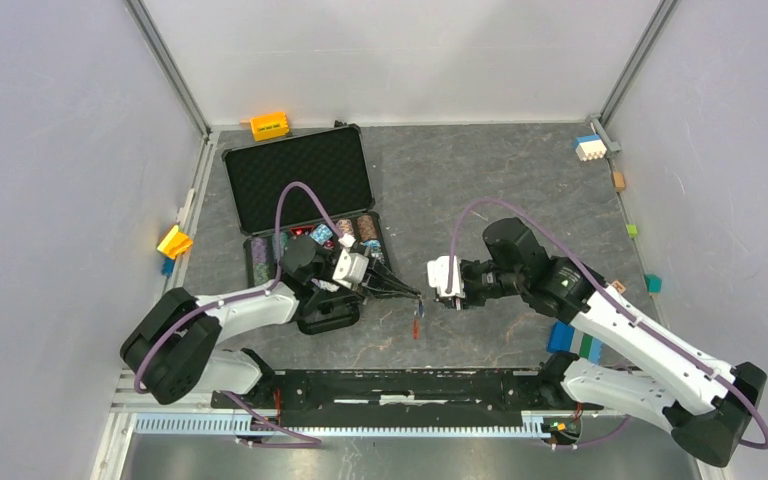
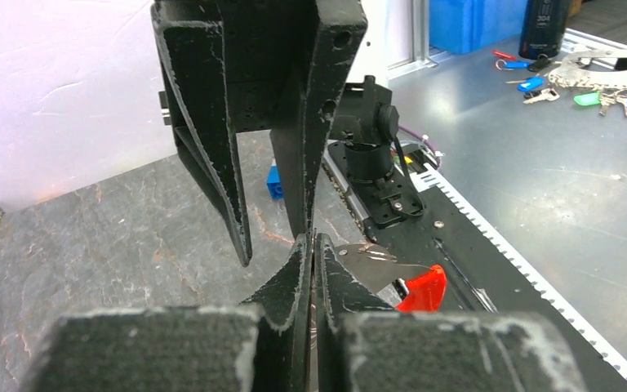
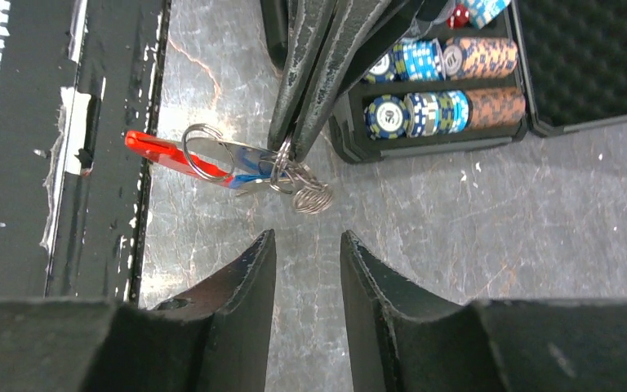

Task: Put the keys on the keyring

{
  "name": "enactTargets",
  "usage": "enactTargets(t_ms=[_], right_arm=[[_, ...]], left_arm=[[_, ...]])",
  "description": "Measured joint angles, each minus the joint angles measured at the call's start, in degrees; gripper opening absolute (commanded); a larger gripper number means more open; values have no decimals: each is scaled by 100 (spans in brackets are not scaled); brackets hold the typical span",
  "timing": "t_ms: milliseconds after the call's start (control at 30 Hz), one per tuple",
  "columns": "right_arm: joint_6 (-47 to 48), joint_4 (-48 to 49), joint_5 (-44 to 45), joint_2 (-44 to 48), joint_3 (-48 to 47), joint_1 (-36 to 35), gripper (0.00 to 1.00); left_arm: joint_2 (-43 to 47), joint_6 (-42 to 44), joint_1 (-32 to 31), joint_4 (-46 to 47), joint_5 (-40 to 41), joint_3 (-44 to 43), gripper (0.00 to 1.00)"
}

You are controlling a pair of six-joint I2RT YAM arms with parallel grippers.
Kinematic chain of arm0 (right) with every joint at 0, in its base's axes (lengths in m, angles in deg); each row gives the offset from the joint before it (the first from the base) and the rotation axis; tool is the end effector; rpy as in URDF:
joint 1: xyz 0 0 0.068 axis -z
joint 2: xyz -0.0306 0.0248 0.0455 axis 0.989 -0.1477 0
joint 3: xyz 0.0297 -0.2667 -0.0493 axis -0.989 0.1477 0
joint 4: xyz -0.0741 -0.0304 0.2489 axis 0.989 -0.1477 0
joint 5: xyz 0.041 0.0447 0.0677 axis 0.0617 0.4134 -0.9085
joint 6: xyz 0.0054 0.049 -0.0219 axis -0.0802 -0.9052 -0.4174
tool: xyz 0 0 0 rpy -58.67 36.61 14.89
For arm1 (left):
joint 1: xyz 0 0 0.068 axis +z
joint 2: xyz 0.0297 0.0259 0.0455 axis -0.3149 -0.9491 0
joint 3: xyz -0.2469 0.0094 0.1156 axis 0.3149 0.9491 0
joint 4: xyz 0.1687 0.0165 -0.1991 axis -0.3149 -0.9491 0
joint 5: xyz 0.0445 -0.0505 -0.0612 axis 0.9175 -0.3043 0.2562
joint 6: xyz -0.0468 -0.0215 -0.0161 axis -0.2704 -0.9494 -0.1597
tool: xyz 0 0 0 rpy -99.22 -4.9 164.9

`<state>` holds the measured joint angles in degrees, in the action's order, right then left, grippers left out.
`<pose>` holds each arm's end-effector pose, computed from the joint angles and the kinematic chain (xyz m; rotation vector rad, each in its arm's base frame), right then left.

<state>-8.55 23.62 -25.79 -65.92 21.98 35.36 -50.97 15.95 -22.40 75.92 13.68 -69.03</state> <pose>0.1244 0.1543 0.3133 -1.6993 1.4517 0.6359 0.1701 -0.1899 0.2578 1.3943 0.7724 -1.3390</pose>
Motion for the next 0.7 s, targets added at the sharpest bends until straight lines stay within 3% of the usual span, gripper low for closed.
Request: enactTargets(t_ms=[300,700], right_arm=[[151,435,-938,39,184,31,38],[313,446,-1644,-387,184,31,15]], left_arm=[[192,48,0,-11,-431,35,2],[195,129,0,-50,-654,46,2]])
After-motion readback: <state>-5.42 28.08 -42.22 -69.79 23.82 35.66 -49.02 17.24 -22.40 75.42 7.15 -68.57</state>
